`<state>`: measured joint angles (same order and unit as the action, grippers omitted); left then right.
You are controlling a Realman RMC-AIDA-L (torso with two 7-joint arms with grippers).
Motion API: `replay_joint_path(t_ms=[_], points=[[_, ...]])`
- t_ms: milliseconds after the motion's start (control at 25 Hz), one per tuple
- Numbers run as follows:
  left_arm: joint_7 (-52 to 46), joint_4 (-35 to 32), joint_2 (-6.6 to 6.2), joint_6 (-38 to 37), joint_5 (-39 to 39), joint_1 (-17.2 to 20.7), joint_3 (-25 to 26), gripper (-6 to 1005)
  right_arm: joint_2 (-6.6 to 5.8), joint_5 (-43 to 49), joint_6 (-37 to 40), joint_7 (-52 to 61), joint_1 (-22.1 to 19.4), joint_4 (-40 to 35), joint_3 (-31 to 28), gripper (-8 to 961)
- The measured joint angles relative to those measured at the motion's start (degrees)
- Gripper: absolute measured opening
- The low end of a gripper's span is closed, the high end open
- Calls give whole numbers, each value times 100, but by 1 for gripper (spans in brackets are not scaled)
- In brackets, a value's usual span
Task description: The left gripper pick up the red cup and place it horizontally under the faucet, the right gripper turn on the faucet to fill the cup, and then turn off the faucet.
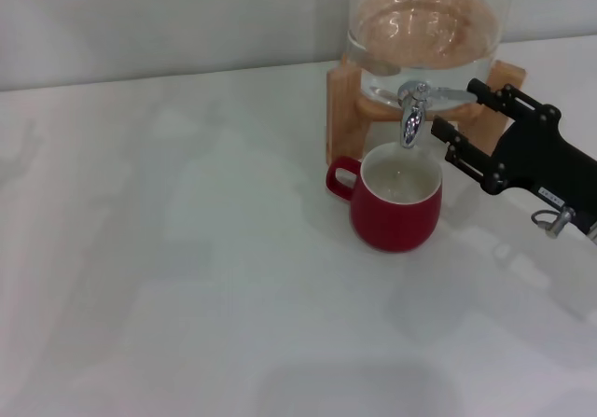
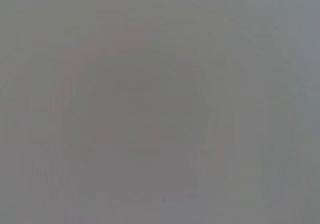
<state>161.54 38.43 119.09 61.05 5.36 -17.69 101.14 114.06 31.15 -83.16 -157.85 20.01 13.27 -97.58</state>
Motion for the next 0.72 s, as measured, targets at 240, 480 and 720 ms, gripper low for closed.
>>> replay_joint_path(t_ms=[240, 480, 720], points=[[1, -7, 0, -4, 6, -29, 2, 863, 13, 48, -135, 0, -54, 0, 85, 599], [1, -10, 0, -20, 43, -34, 2, 863, 24, 68, -222, 4, -74, 0, 177, 599], [1, -11, 0, -33, 81, -64, 2, 862, 54, 67, -313, 10, -119, 0, 317, 599]])
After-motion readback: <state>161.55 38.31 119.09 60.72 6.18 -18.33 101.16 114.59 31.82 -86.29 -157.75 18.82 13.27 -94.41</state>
